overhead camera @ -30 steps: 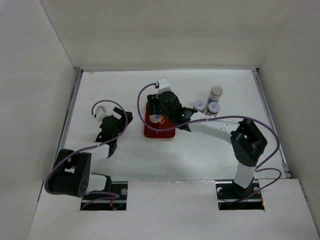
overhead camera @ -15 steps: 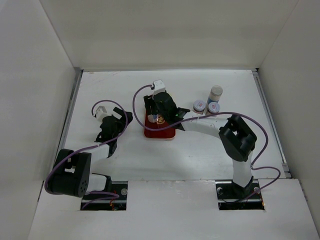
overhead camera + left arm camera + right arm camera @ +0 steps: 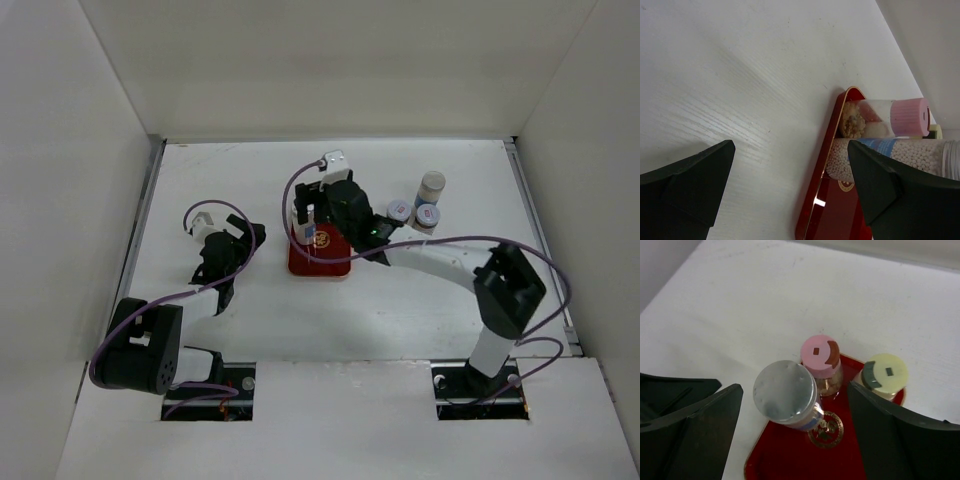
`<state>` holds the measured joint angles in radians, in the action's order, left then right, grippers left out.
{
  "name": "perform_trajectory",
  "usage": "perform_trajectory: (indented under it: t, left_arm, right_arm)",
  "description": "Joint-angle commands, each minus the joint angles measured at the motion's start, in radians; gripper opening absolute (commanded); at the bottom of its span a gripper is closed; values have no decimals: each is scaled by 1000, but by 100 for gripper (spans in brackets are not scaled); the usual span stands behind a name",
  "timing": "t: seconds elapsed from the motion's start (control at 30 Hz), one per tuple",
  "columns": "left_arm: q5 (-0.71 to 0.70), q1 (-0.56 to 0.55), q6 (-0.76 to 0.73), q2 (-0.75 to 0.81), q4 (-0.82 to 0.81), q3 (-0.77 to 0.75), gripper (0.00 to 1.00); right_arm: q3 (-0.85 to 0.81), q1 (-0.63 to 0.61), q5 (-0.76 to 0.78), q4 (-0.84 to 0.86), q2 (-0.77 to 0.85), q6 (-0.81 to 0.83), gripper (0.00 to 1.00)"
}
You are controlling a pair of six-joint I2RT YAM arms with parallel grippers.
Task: Organize the condiment bottles
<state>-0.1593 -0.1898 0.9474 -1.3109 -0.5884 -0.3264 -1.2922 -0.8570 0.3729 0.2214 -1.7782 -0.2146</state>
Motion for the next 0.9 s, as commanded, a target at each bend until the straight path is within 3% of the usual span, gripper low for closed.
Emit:
perform_trajectory:
  t: [0.0, 0.2, 0.4, 0.77, 0.87]
  left_arm:
    - [11, 5, 7, 5, -47, 4, 100]
    - [10, 2, 7, 1, -47, 3, 100]
    - [4, -7, 5, -2, -47, 3, 100]
    - [-11, -13, 2, 4, -47, 3, 100]
    - [7, -6, 5, -4, -47, 1, 100]
  right_arm:
    - [48, 57, 24, 52, 204, 12, 92]
    - [146, 357, 180, -49, 316, -37, 93]
    - [94, 540, 285, -166, 182, -2, 100]
    - [99, 620, 100, -131, 88, -77, 100]
    - [94, 631, 84, -142, 76, -98, 93]
